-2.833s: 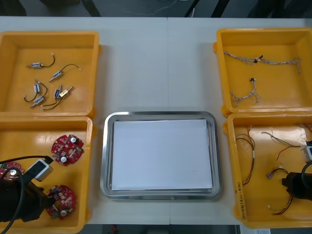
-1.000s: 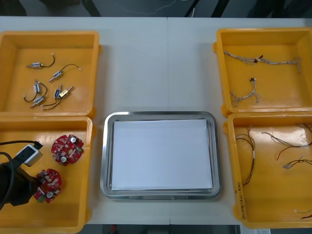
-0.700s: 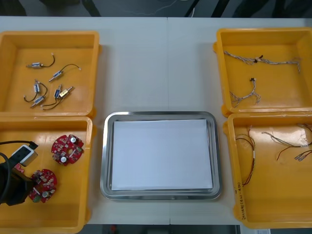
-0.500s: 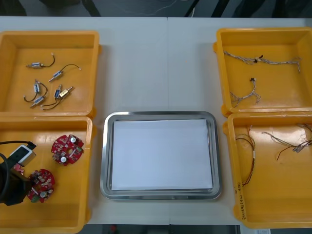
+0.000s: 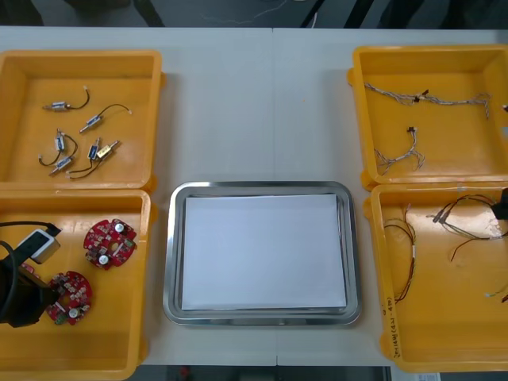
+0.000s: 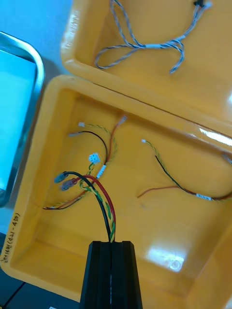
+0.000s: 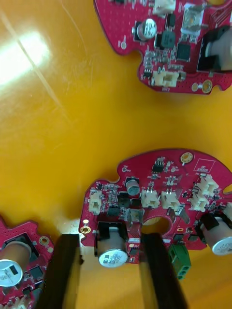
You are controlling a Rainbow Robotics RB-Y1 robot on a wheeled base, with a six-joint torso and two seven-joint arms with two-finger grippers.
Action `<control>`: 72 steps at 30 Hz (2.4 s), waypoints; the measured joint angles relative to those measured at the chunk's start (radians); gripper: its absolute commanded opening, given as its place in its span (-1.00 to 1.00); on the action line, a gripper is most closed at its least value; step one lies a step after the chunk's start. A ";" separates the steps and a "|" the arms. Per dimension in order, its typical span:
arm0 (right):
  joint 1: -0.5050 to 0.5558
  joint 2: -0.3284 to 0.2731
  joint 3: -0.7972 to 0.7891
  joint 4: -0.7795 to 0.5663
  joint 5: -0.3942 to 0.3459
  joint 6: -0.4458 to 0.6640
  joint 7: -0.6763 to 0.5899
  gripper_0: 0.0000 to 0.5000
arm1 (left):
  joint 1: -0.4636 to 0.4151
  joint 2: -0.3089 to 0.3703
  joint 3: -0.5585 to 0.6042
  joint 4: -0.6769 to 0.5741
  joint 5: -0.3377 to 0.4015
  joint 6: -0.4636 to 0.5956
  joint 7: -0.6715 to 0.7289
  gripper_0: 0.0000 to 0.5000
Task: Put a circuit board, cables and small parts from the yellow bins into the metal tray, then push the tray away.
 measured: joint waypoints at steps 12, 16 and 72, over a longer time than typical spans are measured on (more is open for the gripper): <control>-0.206 -0.001 0.220 -0.001 -0.017 0.000 0.000 -1.00 | -0.008 0.000 0.023 0.000 0.027 0.015 0.000 1.00; -0.267 -0.001 0.289 -0.001 -0.025 -0.002 0.000 -1.00 | -0.008 0.000 0.055 -0.006 0.038 0.074 0.000 1.00; -0.464 0.023 0.722 -0.087 0.120 -0.007 -0.007 -1.00 | 0.304 0.001 0.132 -0.180 0.033 -0.201 -0.242 1.00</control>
